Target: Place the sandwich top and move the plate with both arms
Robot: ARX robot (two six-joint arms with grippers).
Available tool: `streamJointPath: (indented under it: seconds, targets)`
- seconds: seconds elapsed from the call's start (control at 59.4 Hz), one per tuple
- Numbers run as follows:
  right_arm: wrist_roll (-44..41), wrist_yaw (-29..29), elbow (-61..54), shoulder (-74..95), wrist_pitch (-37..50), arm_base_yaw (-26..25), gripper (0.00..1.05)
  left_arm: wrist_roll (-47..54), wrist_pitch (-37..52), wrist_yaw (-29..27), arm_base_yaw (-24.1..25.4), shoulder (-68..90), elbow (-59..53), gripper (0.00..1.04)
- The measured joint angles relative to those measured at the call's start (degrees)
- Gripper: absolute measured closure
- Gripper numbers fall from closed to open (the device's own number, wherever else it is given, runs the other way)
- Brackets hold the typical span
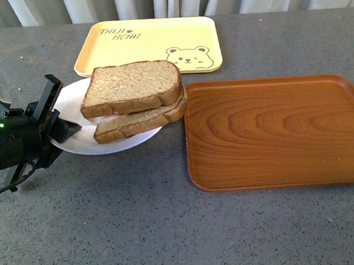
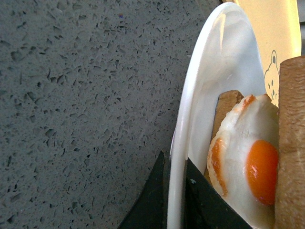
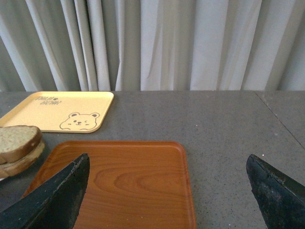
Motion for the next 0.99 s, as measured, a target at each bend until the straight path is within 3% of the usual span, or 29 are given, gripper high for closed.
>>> streamJointPath:
  seconds: [0.354,0.623,0.758,0.993]
  targets:
    - [0.0,0.0,0.0,0.0,0.0,0.0,0.09,-2.4,4.8,3.8,2.9,-1.4,-3.8,1.03]
    - [0.0,0.0,0.0,0.0,0.0,0.0,0.09,-2.1,2.0,5.3,3.6,-5.0,-2.3,1.03]
    - [0.0,0.0,0.0,0.0,0.0,0.0,0.09,-1.1,-4.1,5.0,2.8,-5.0,3.5,1.03]
    - [0.0,0.0,0.0,0.0,0.0,0.0,0.09,2.6,-17.0,5.0,-0.4,-0.4,23.8,1.03]
